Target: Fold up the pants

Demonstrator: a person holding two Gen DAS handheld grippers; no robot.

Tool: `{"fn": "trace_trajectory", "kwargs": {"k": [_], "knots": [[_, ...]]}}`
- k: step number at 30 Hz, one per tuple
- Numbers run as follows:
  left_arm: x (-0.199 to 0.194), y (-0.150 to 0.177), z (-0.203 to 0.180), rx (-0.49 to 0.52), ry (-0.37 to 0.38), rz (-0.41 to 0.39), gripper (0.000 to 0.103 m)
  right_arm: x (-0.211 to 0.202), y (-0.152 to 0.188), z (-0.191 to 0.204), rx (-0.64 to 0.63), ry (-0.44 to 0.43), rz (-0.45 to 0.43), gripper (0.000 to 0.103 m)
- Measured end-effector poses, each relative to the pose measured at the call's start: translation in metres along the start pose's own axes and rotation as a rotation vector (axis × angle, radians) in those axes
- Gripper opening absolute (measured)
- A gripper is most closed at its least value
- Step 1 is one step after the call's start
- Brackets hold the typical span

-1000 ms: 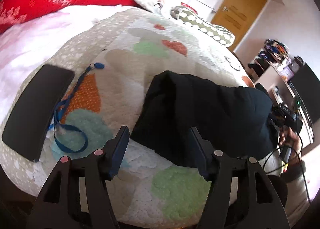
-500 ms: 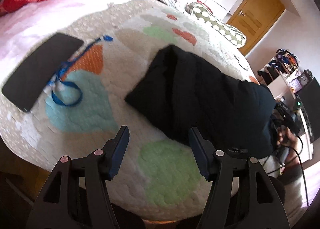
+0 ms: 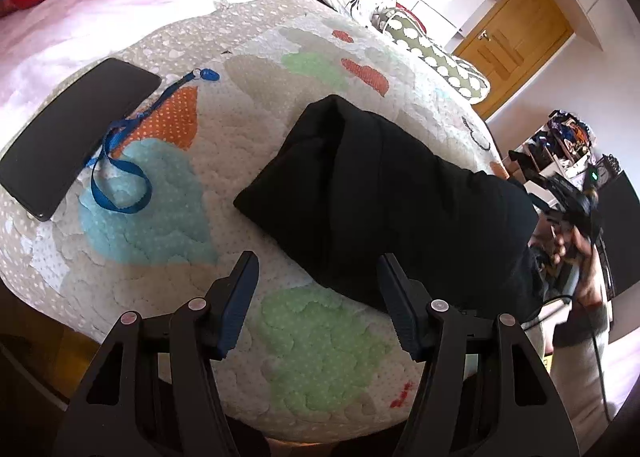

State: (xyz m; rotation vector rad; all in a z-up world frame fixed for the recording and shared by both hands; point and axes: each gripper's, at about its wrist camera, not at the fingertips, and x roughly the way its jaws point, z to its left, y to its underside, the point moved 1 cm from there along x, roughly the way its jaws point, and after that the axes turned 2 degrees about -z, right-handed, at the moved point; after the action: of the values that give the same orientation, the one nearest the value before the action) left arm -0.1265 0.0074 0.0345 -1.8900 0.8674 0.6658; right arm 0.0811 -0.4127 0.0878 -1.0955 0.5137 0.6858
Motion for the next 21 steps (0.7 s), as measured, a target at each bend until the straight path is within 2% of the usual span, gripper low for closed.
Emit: {"fn": "trace_trajectory", "kwargs": {"k": [3,5,7,11,14,18,19,20,21], "knots": [[-0.001,0.005,0.002,-0.012,0.000,-0.003,0.062,-0.025,0.018,-0.025,0.008,0.073,-0.042,0.068],[-0.001,0.010,0.005,-0.046,0.014,0.003,0.065,-0.029,0.030,-0.044,0.051,0.100,-0.026,0.068],[-0.002,0.012,0.008,-0.077,0.006,-0.006,0.069,-0.029,0.042,-0.061,0.106,0.075,-0.002,0.068],[0.000,0.007,0.008,-0.106,-0.036,-0.044,0.069,-0.027,0.055,-0.076,0.161,0.030,0.011,0.068],[0.013,0.003,-0.003,-0.097,-0.012,-0.015,0.069,-0.022,0.057,-0.076,0.157,0.006,0.016,0.068],[0.031,0.003,-0.025,-0.035,-0.012,0.007,0.069,-0.021,0.057,-0.074,0.161,-0.018,0.007,0.068],[0.033,0.004,-0.033,-0.004,-0.028,0.005,0.066,-0.020,0.055,-0.075,0.165,-0.019,0.006,0.068],[0.033,0.005,-0.037,0.012,-0.039,0.002,0.049,-0.019,0.055,-0.075,0.167,-0.016,0.008,0.068],[0.032,0.004,-0.042,0.029,-0.051,0.000,0.040,-0.019,0.054,-0.075,0.167,-0.015,0.008,0.068]]}}
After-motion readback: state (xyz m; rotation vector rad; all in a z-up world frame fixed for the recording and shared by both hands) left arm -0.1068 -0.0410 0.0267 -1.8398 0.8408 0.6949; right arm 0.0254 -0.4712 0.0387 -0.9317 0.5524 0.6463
